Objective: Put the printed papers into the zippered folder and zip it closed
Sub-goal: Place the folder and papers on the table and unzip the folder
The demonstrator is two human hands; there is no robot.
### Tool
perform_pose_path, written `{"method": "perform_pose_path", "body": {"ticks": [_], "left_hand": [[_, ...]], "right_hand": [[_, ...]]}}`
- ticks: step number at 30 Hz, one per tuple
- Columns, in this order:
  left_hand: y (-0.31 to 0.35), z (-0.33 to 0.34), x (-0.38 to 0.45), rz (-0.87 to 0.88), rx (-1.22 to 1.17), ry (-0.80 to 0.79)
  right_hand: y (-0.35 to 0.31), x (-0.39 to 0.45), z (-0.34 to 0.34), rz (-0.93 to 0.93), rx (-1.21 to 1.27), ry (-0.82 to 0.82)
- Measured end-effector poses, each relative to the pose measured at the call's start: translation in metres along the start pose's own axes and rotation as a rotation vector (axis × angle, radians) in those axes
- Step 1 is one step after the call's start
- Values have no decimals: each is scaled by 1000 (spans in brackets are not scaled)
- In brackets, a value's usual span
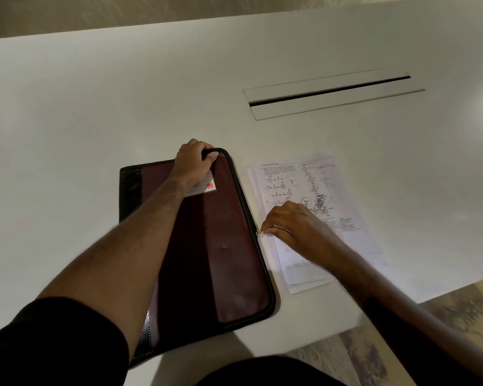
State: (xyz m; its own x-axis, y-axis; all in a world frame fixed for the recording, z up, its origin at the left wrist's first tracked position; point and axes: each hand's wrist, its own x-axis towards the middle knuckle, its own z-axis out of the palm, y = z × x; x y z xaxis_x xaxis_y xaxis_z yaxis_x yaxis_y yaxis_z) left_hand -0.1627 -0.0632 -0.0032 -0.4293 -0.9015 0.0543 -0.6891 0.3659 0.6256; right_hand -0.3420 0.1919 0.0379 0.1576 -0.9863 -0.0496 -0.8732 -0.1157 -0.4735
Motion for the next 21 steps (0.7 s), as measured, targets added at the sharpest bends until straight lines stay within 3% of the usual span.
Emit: {"method": "perform_pose_path", "body": {"ticks": [21], "left_hand": [[-1,3,-4,15,17,21]], "right_hand": [[-21,-84,23,-40,47,22]]}}
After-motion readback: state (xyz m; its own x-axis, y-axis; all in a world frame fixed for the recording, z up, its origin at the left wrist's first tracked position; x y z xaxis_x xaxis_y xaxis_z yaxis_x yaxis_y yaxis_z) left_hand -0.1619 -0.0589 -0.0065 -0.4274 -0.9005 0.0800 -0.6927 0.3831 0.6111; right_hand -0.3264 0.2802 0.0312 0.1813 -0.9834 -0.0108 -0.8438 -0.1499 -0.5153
